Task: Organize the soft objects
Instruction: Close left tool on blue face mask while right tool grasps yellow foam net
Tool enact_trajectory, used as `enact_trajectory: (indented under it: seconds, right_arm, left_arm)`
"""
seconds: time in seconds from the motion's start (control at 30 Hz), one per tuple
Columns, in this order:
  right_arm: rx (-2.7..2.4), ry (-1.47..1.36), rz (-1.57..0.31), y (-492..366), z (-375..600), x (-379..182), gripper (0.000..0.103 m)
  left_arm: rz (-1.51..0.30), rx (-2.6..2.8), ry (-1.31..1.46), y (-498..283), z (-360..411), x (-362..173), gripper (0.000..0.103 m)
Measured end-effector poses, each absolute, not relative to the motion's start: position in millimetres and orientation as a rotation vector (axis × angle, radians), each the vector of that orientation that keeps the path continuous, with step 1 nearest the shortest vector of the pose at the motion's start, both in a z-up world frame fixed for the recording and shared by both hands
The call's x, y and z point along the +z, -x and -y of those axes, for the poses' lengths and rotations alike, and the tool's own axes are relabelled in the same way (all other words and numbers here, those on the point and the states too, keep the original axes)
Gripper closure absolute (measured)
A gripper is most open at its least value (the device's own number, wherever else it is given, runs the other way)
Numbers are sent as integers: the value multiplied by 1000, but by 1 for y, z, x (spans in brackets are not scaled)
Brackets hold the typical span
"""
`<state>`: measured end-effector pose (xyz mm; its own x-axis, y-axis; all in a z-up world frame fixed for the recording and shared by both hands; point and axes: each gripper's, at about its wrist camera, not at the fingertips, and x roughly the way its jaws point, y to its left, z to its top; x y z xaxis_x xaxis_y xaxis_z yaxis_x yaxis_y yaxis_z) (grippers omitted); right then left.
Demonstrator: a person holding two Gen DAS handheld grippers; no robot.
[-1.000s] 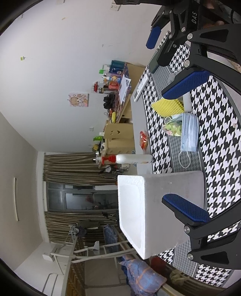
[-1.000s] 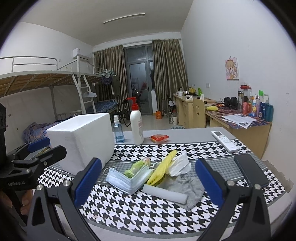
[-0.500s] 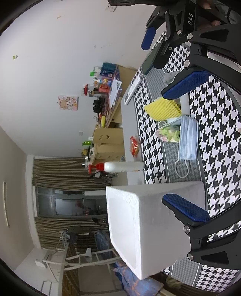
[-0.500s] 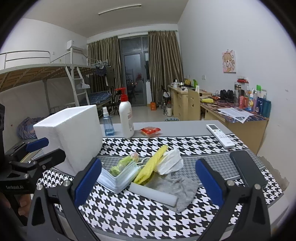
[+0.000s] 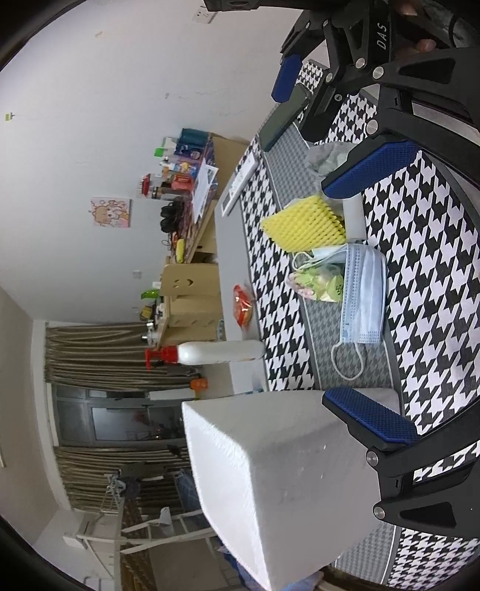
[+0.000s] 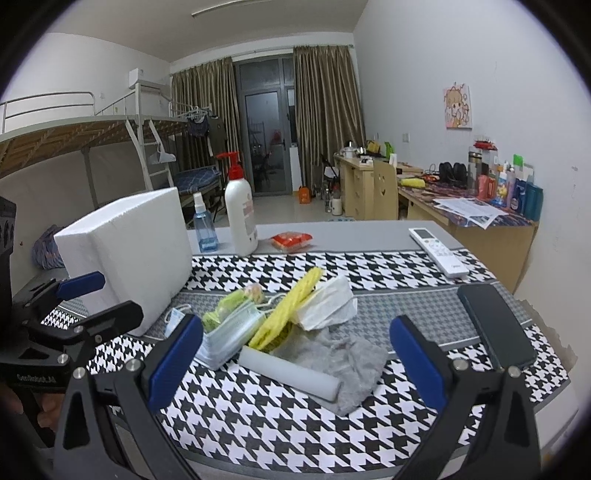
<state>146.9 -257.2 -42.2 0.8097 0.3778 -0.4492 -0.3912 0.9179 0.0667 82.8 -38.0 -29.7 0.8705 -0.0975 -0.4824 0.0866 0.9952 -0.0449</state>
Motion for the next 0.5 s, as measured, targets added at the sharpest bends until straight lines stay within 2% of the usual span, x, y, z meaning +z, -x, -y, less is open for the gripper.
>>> enact_trajectory:
  seconds: [0.5]
  right_arm:
    - [410, 43, -542, -161, 266, -61, 1]
  left_arm:
    - [-588, -97, 14, -102, 50, -47, 1]
